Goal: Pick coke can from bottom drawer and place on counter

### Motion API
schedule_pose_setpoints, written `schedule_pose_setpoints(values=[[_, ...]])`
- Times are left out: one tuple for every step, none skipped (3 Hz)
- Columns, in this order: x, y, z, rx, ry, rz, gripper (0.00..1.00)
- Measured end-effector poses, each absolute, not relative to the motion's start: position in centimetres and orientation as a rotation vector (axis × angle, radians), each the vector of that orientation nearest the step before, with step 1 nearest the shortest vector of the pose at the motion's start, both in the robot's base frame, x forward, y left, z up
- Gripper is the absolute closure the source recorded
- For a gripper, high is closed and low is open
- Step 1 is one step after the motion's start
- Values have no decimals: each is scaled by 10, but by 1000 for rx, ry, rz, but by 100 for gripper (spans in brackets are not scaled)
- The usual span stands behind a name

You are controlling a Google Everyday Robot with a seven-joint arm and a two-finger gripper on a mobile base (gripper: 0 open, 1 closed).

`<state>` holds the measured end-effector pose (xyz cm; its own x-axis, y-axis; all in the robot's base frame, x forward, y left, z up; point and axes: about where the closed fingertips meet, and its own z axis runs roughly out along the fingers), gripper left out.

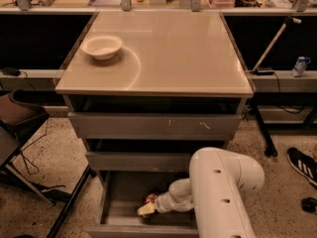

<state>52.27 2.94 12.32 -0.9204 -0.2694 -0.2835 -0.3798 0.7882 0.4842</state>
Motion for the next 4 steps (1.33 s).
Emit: schedule_pose_setpoints(values=[[523,29,123,-510,2779,815,42],[523,29,123,-510,2779,816,65],[523,29,123,-510,2779,816,88],[523,19,139,-542,2732,812,100]])
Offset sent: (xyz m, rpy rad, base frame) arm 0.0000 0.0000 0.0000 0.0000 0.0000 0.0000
